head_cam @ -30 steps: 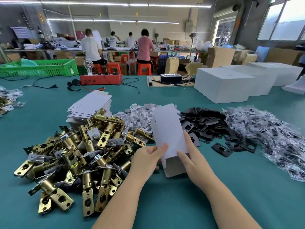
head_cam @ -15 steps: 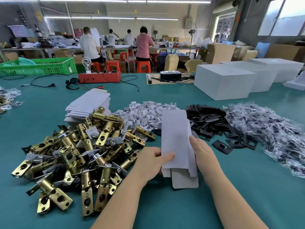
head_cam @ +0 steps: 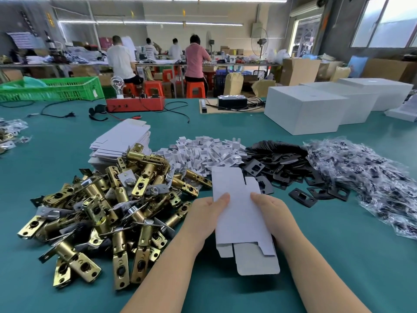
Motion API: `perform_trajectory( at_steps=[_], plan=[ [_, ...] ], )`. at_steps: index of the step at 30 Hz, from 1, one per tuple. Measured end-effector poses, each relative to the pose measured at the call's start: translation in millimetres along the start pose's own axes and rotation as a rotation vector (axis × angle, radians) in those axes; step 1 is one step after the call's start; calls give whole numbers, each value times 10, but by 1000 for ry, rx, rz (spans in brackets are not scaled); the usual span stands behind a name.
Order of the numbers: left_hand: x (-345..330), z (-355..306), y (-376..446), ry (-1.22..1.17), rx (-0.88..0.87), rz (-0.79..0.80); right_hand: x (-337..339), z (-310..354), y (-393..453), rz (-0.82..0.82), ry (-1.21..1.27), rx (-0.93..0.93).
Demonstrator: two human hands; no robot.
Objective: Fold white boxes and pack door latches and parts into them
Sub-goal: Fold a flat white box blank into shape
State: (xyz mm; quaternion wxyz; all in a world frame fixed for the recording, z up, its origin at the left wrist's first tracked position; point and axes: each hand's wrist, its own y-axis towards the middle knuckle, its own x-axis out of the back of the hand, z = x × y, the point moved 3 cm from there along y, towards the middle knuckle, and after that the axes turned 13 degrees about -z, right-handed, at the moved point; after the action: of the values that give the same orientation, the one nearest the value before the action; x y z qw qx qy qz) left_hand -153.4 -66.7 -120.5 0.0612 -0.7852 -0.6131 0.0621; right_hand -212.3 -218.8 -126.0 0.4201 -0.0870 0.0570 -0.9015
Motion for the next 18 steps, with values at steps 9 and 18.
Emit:
perform_trajectory(
  at_steps=[9, 18],
  plan=[
    [-61, 32, -21, 35, -23, 77, 61, -11, 64, -170, 25, 99],
    [55, 21, 104, -219, -2, -111, -16, 58, -21, -36, 132, 333]
  ],
)
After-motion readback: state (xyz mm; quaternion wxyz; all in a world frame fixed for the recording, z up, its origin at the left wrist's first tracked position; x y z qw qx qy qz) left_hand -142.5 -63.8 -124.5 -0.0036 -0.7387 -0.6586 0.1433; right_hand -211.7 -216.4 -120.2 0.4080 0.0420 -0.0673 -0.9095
